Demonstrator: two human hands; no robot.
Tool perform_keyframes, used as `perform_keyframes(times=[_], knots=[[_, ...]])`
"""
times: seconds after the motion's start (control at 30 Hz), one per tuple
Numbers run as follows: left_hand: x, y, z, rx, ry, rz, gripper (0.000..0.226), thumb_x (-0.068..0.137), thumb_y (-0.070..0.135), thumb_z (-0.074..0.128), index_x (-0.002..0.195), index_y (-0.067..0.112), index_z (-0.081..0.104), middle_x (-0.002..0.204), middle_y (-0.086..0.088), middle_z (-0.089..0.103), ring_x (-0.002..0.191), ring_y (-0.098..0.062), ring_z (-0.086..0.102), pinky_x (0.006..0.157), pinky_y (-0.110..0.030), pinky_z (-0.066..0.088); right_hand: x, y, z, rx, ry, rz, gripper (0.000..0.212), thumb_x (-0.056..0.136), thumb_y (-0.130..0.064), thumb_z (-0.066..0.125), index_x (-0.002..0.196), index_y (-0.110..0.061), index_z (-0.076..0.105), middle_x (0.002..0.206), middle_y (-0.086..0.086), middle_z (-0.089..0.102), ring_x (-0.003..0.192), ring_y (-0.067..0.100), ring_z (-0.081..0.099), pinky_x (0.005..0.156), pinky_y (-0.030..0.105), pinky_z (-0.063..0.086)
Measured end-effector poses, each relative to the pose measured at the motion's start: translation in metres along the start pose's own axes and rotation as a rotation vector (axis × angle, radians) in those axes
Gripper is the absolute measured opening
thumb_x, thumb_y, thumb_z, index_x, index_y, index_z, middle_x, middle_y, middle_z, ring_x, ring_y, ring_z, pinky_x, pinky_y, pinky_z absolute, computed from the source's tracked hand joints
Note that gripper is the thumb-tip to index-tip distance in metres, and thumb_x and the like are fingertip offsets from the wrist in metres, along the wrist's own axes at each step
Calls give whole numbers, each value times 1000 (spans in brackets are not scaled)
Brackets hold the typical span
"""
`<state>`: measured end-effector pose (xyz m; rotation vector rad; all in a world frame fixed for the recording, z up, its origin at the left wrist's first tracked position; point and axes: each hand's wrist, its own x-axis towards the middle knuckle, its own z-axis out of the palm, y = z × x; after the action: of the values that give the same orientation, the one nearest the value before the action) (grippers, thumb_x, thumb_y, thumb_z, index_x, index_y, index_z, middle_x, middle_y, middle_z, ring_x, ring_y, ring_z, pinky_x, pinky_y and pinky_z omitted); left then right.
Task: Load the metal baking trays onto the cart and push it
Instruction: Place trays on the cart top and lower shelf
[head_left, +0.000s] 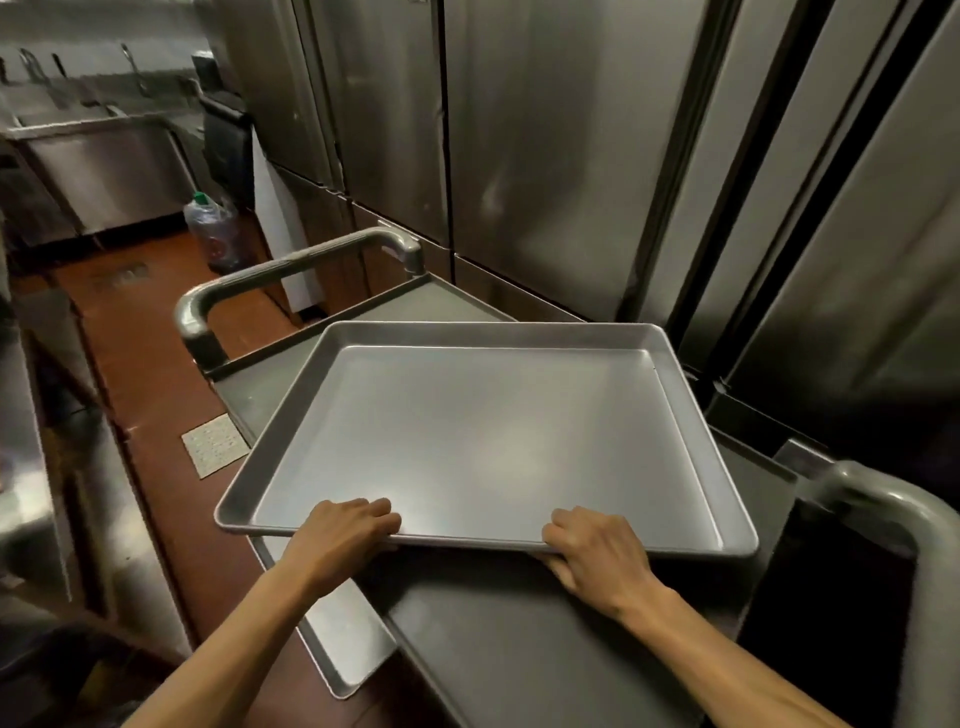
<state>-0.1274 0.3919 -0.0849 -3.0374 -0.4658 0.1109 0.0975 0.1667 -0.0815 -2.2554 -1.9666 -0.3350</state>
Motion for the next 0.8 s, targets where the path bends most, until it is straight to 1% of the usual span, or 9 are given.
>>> perform_keyframes(times=[0.1, 0.23, 0.33, 0.43, 0.5, 0.6, 0.7, 0.8], knots=[[4, -27, 2, 3, 16, 103, 18, 94, 39, 49, 95, 22, 56, 95, -1, 58, 82, -25, 57, 55, -36, 43, 0, -25, 6, 6, 2, 72, 37, 61, -31, 87, 57, -15, 54, 57, 0, 56, 48, 22, 54, 34, 22, 31], [19, -62, 4, 31, 28, 216, 20, 95, 42, 44, 101, 26, 54, 100, 2, 56, 87, -20, 56, 54, -31, 37, 8, -62, 8, 6, 34, 225, 35, 61, -27, 87, 56, -13, 56, 57, 2, 56, 49, 24, 56, 33, 23, 33], [31, -78, 8, 10, 27, 293, 23, 95, 44, 44, 101, 25, 55, 99, 3, 57, 86, -20, 56, 56, -32, 42, 9, -83, 8, 9, 47, 346, 33, 61, -25, 87, 56, -12, 57, 58, 5, 58, 51, 25, 58, 33, 27, 39], [44, -95, 11, -38, 39, 370, 23, 93, 45, 49, 98, 25, 56, 96, 2, 59, 84, -21, 57, 56, -34, 44, 12, -106, 12, 12, 30, 462, 33, 59, -25, 88, 57, -13, 57, 59, 5, 59, 53, 26, 59, 34, 29, 40], [52, -103, 12, -55, 50, 397, 22, 90, 47, 52, 94, 26, 57, 94, 3, 59, 83, -20, 57, 55, -33, 43, 13, -118, 18, 6, 23, 520, 31, 60, -25, 87, 58, -14, 58, 60, 4, 59, 54, 27, 59, 36, 30, 41], [62, -109, 14, -61, 25, 386, 20, 88, 46, 57, 89, 26, 55, 93, 5, 58, 84, -19, 55, 55, -31, 40, 12, -131, 23, 28, 0, 593, 30, 59, -24, 87, 58, -15, 58, 61, 5, 59, 54, 28, 60, 37, 30, 40], [71, -109, 17, -79, -4, 373, 20, 87, 46, 59, 87, 27, 54, 93, 6, 58, 85, -18, 54, 55, -30, 38, 11, -136, 27, 64, -30, 606, 32, 56, -22, 89, 57, -14, 57, 62, 5, 59, 55, 27, 60, 36, 31, 43], [72, -105, 18, -71, -4, 367, 22, 87, 48, 58, 88, 27, 54, 93, 5, 58, 84, -18, 54, 54, -28, 34, 8, -133, 27, 60, -4, 624, 32, 57, -23, 89, 58, -14, 58, 63, 5, 58, 55, 27, 59, 37, 30, 41]])
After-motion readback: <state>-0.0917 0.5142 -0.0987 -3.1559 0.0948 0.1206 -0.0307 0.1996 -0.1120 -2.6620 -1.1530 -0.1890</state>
